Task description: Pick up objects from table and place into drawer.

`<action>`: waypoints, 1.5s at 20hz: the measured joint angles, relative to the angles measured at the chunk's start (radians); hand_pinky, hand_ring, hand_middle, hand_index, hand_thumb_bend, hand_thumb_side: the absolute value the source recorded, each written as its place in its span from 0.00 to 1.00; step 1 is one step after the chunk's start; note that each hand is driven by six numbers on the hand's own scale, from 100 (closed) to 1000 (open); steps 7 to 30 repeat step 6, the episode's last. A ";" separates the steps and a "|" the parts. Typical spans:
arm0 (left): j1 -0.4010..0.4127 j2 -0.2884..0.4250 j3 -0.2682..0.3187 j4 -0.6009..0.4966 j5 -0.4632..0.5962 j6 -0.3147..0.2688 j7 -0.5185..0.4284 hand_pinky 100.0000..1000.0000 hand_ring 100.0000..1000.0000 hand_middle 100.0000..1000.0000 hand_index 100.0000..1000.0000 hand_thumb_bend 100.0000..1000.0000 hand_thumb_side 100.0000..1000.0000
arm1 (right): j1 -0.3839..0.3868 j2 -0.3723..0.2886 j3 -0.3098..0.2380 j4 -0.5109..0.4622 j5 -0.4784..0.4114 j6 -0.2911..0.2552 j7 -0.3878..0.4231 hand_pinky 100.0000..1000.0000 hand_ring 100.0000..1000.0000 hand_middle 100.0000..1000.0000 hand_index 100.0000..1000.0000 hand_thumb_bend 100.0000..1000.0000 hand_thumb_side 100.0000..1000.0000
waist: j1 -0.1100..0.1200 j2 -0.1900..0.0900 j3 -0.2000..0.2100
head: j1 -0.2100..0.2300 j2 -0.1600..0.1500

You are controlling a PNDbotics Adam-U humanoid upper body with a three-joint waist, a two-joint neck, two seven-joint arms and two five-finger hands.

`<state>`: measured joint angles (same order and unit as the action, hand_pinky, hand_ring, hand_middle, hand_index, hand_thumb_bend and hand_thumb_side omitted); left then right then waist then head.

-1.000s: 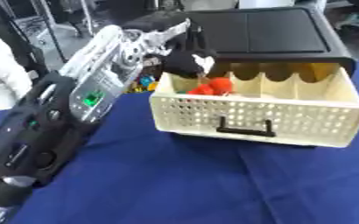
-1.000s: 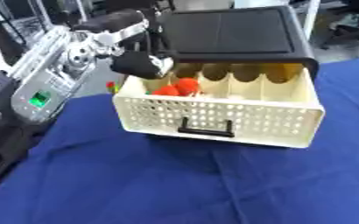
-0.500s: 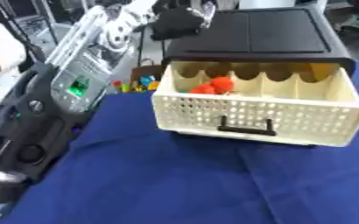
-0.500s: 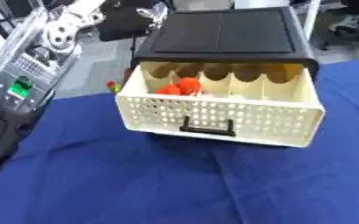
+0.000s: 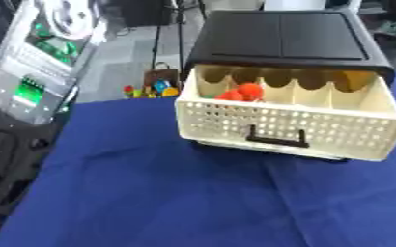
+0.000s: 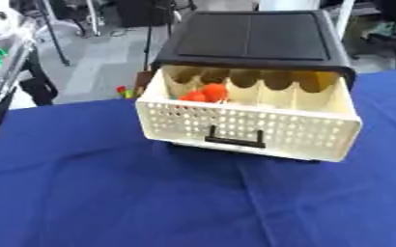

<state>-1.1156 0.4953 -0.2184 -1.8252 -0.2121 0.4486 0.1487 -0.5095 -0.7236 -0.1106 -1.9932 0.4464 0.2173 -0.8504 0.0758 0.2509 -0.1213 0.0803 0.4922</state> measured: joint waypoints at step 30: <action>0.109 0.057 0.084 -0.149 0.147 -0.114 0.224 0.35 0.52 0.55 0.75 0.20 0.77 | 0.000 -0.028 0.008 0.000 0.002 -0.018 0.016 0.24 0.40 0.36 0.61 0.00 0.88 | -0.019 -0.008 0.031 | -0.018 0.018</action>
